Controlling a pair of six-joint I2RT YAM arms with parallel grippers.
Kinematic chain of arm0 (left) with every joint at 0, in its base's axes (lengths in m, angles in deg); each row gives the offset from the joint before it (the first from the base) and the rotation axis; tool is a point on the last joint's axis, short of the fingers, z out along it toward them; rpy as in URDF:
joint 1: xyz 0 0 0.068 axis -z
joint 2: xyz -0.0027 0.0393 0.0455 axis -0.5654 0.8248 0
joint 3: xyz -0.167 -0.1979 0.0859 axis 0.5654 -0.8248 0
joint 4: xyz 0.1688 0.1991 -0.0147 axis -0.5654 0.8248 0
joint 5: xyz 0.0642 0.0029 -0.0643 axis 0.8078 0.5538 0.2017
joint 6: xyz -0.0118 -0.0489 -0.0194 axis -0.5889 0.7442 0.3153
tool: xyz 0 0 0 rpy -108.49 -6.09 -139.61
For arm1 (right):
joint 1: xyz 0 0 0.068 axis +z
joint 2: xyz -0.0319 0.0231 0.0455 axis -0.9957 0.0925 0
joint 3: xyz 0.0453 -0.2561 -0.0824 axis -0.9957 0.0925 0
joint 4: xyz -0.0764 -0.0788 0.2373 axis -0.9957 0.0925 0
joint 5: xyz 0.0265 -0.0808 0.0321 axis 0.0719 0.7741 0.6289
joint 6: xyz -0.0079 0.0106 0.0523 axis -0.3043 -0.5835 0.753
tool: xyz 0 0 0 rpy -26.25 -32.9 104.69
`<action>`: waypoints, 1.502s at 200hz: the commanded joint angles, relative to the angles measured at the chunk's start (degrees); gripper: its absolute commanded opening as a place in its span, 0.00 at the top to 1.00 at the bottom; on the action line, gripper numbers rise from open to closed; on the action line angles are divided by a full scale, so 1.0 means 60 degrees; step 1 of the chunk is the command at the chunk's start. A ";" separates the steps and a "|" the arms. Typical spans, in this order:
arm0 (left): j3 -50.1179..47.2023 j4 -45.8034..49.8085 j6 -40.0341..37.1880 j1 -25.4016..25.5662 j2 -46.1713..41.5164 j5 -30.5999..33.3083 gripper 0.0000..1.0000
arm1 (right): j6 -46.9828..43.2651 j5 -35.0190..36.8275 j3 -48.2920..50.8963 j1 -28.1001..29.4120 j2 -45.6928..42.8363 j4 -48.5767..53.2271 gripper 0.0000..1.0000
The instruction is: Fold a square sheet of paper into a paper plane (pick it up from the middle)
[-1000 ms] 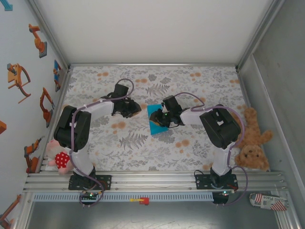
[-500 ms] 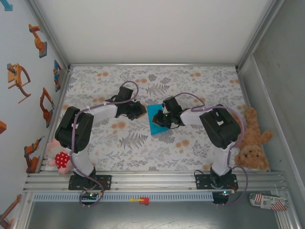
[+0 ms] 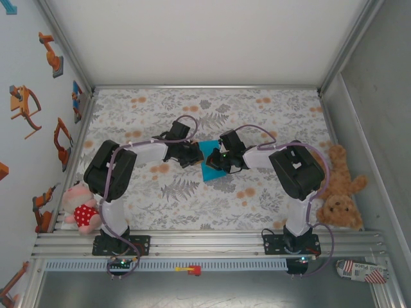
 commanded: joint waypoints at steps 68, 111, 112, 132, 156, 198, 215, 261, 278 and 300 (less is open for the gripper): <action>0.0580 0.0807 -0.0579 0.0138 0.0547 0.0160 1.00 | -0.0076 0.0414 0.0120 0.0032 0.0421 0.1084 1.00; 0.0652 0.1030 -0.0717 0.0135 0.0698 0.0357 1.00 | -0.0083 0.0422 0.0156 0.0032 0.0377 0.1069 1.00; 0.0648 0.1032 -0.0714 0.0132 0.0696 0.0371 1.00 | -0.0080 0.0417 0.0155 0.0032 0.0377 0.1066 1.00; 0.0600 0.1174 -0.0784 0.0137 0.0804 0.0495 1.00 | -0.0082 0.0390 0.0170 0.0028 0.0334 0.1045 1.00; 0.0614 0.1462 -0.0814 0.0133 0.0936 0.0694 1.00 | -0.0104 0.0296 0.0140 0.0032 0.0227 0.0961 1.00; 0.0673 0.1954 -0.0873 0.0142 0.1090 0.1059 1.00 | -0.0416 -0.0008 -0.0056 0.0032 -0.0335 0.0780 1.00; 0.0717 0.2069 -0.0902 0.0142 0.1112 0.1133 1.00 | -0.0620 -0.0219 -0.0039 0.0034 -0.0660 0.0668 1.00; 0.0828 0.2241 -0.0946 0.0130 0.1207 0.1297 1.00 | -0.0677 -0.1025 0.0422 0.0062 -0.0737 0.0147 1.00; 0.0820 0.2252 -0.0946 0.0141 0.1208 0.1318 1.00 | -0.0678 -0.1208 0.0523 0.0119 -0.0642 0.0039 1.00; 0.0834 0.2302 -0.0946 0.0141 0.1211 0.1346 1.00 | -0.0692 -0.1391 0.0581 0.0221 -0.0548 0.0009 1.00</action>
